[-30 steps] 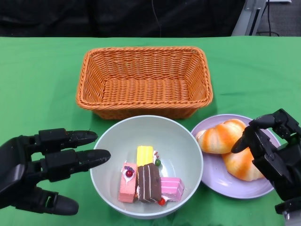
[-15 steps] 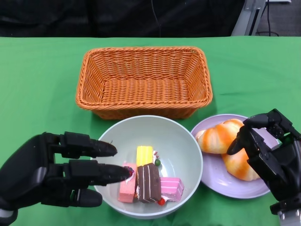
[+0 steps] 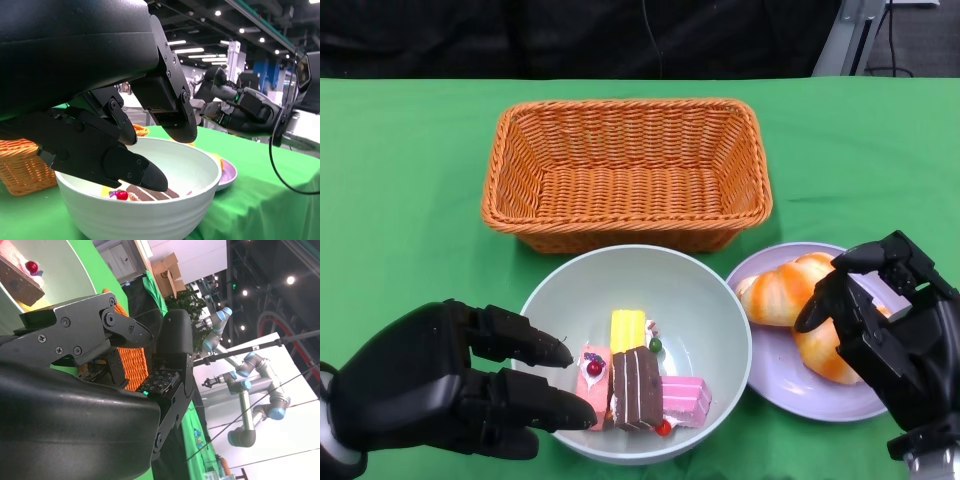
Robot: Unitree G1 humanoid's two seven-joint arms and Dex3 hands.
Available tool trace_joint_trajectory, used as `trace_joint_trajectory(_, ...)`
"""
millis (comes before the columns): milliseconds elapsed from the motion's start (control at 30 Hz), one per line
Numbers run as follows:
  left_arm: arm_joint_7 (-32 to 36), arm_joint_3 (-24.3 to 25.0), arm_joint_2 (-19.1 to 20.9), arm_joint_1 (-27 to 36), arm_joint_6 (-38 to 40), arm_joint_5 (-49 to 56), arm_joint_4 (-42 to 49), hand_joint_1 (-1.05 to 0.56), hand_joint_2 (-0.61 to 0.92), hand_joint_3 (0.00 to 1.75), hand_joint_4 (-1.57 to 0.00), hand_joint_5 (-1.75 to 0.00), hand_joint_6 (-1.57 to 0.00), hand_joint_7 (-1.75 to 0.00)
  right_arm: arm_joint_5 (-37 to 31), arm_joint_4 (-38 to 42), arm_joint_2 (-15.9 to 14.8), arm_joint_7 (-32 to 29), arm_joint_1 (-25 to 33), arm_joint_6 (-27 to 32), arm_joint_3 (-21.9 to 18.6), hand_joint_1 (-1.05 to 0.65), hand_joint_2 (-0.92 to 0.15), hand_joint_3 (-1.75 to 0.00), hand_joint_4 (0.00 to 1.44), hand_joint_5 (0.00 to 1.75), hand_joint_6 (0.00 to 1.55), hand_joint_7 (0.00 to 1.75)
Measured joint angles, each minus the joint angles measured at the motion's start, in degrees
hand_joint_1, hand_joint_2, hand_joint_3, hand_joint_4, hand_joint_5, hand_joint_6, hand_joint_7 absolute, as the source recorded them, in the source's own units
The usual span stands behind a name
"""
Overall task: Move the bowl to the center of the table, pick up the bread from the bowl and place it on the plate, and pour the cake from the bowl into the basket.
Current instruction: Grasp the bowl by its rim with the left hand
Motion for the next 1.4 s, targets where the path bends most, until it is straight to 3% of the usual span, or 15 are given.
trace_joint_trajectory(267,4.97,-2.22,0.57,1.55,6.87,6.48,-6.64,-0.45,0.79,0.00,-0.94,-0.01,-0.92,0.00,-0.03,-1.83,0.64,-0.68,0.63,0.34,0.29,-0.08,-0.77,-0.74,0.73,1.63,0.70,1.16)
trace_joint_trajectory(533,10.73,-11.21,2.89,3.73,17.50,10.37,-12.45,-0.46,0.81,0.01,-0.95,-0.01,-0.91,-0.01,-1.95,-2.00,1.28,-1.55,1.14,-0.14,0.64,-0.08,-0.75,-0.77,0.74,1.63,0.71,1.17)
trace_joint_trajectory(800,10.73,-19.47,6.87,3.86,23.96,9.19,-14.91,-0.47,0.81,0.01,-0.98,-0.02,-0.97,-0.02,-2.29,-1.70,1.93,-1.53,1.13,-1.96,0.56,-0.11,-0.73,-0.77,0.75,1.62,0.72,1.18)
trace_joint_trajectory(1133,7.99,-24.55,10.89,5.58,31.67,5.61,-19.23,-0.48,0.83,0.01,-0.96,0.00,-0.97,0.00,-3.05,-1.46,2.12,-1.53,1.14,-3.13,0.65,-0.11,-0.74,-0.76,0.74,1.65,0.70,1.22)
trace_joint_trajectory(1400,6.87,-27.49,10.53,7.06,38.91,4.78,-21.93,-0.46,0.81,0.00,-0.98,-0.01,-0.94,0.00,-3.79,-1.45,2.54,-1.74,1.14,-3.50,0.65,-0.10,-0.73,-0.76,0.74,1.65,0.71,1.23)
